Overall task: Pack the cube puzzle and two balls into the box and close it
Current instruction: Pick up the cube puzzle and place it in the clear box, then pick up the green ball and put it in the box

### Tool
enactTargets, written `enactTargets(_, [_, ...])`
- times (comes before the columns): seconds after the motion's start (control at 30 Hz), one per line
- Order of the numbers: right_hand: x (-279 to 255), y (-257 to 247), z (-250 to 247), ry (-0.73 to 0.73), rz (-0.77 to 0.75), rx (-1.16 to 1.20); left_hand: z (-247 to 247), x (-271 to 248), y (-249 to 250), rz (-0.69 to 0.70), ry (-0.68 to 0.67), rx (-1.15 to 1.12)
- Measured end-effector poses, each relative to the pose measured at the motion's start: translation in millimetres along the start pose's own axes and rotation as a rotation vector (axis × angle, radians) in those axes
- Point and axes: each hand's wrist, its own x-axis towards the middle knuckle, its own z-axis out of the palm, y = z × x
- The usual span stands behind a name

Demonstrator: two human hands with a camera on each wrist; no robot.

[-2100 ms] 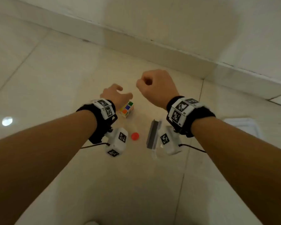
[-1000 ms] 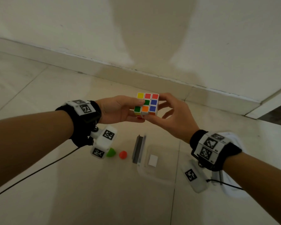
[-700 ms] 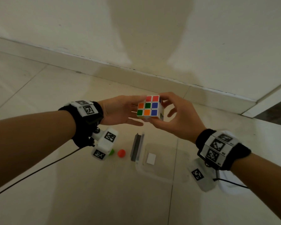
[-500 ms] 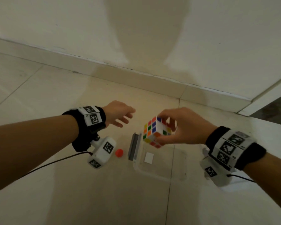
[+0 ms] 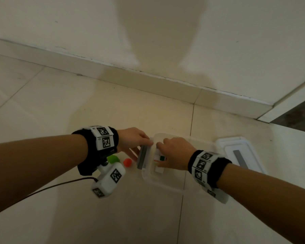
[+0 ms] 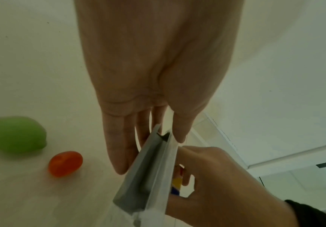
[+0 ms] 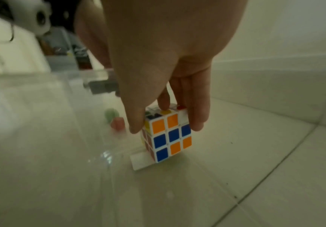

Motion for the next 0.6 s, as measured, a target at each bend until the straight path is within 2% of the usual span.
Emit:
enactTargets(0.27, [-1.4,3.3,-5.4,0.059,-0.081,-0.102,-0.8,3.8,-8.9,-0.013,0.021,-0.065])
enactTargets(0.37, [-6.2,10.6,-13.7,0.155,-0.068,-0.026,-6.9,9.0,-23.0,-0.034,0.138,-0.055])
enactTargets(0.5, [-10.4,24.7,-32.5,0.457,-0.009,0.181,-21.8,17.0,-48.3,-0.051,0.328,0.356])
enactTargets(0.6, [-8.3,31.3,-46.4,0.571,0.032,0.28,-25.2,21.5,-65.9,-0.21,0.309,0.612])
